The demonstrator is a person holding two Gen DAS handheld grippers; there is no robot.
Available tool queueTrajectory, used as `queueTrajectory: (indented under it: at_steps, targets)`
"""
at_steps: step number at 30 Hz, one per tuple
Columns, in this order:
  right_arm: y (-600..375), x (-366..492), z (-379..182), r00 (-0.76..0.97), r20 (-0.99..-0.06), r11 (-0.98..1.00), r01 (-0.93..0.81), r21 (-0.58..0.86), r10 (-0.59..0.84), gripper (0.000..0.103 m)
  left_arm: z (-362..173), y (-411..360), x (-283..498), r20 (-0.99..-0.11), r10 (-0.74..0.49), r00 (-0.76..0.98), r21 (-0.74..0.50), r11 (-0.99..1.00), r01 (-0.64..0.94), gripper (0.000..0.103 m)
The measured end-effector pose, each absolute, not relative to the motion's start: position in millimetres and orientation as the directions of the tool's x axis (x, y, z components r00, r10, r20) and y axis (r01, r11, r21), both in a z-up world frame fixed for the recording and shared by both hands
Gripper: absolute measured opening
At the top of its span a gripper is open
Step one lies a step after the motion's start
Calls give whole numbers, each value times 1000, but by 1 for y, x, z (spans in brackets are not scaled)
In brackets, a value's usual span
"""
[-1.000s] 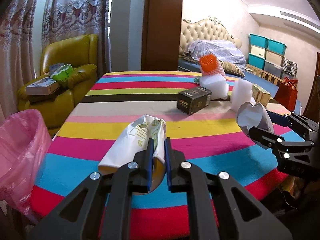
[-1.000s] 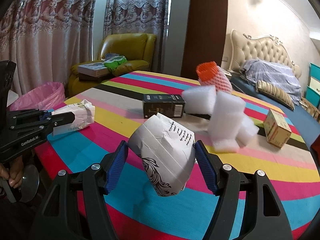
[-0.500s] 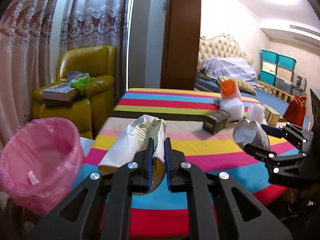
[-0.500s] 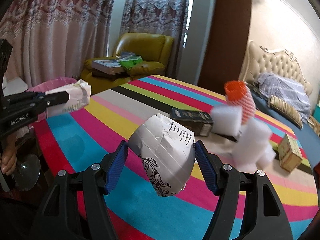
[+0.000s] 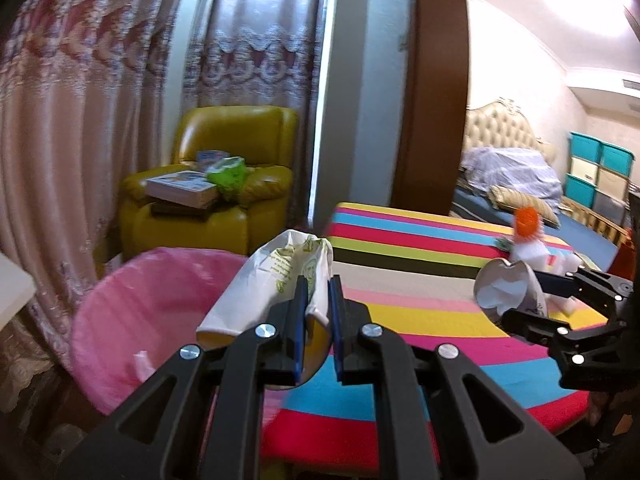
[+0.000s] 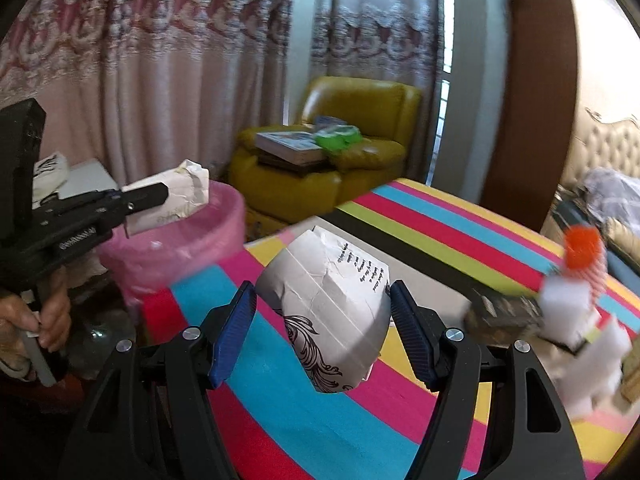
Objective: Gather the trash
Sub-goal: 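Carry the paper cup and paper bag with both tools over the pink wastebasket, then open both tools to drop the cup and bag into the wastebasket, then move both tools back over the trash on the table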
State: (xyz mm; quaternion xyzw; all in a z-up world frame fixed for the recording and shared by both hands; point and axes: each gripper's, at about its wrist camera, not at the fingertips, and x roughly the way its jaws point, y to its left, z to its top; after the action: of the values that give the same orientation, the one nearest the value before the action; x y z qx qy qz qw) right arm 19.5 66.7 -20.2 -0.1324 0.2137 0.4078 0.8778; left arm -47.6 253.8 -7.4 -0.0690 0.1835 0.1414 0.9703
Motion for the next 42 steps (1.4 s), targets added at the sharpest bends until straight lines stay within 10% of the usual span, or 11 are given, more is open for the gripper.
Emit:
queueTrajectory:
  at_steps: [20, 22, 28, 42]
  targets:
    - [235, 30, -1, 359, -507, 405, -914, -20, 784, 67, -28, 411, -43, -474, 369, 799, -159, 857, -490, 13]
    - [245, 38, -2, 335, -519, 400, -917, 14, 786, 77, -35, 420, -44, -492, 394, 776, -163, 834, -526, 41]
    - [229, 47, 5, 351, -483, 435, -898, 69, 802, 78, -49, 419, -71, -494, 446, 746, -183, 786, -591, 68]
    - [86, 63, -11, 542, -474, 634, -772, 44, 694, 78, -22, 319, -58, -414, 370, 831, -115, 885, -451, 98]
